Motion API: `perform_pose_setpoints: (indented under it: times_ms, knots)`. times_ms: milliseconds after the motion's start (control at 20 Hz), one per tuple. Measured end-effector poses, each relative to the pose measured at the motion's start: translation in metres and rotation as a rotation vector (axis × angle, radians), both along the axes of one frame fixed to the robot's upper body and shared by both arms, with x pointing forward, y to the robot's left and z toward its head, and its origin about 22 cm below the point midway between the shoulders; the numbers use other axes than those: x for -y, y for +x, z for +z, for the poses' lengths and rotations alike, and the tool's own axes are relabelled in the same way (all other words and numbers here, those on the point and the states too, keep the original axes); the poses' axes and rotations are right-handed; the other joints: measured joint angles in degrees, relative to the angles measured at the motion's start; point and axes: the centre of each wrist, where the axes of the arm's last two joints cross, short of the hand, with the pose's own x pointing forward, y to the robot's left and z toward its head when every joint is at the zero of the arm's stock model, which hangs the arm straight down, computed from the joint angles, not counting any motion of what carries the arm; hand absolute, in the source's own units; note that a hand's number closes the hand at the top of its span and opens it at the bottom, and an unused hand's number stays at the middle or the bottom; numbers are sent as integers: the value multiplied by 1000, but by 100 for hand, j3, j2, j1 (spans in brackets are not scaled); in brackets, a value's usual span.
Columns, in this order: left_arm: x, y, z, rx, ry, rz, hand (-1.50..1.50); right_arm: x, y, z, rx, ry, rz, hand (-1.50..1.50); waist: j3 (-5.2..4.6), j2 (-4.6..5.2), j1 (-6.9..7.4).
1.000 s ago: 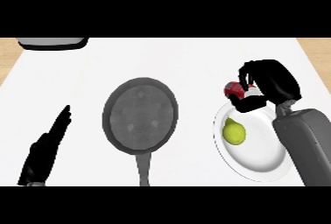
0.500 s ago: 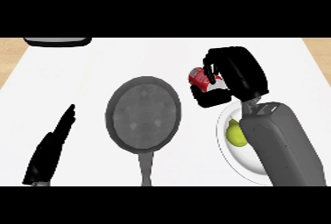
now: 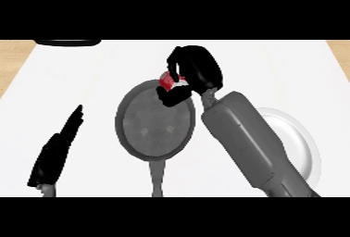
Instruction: Pick the can from the plate and place it in the pan
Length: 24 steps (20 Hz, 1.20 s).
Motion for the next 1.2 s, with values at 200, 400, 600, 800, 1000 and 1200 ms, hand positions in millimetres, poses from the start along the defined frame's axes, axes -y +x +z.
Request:
perform_pose_setpoints:
  times_ms: [200,400,600,800,1000,1200]
  knots:
    - [7,4,1,11,6,-21,0,-22,9,-20,-60,-24,7,150,-1,27,131]
    - [11,8,-1,10,6,-49,0,-35,13,-38,-109,-92,14,150,-2,57,260]
    - [20,12,3,22,4,-66,0,-36,13,-59,-206,-133,40,150,-2,89,383]
    - [23,19,7,27,-1,-91,0,-25,13,-75,-397,-4,-15,-150,3,129,535]
    - [26,24,6,28,0,-101,0,-21,9,-86,-484,156,-24,-150,7,140,577]
    - [32,26,6,31,4,-104,0,-22,9,-81,-418,320,-35,-150,11,137,590]
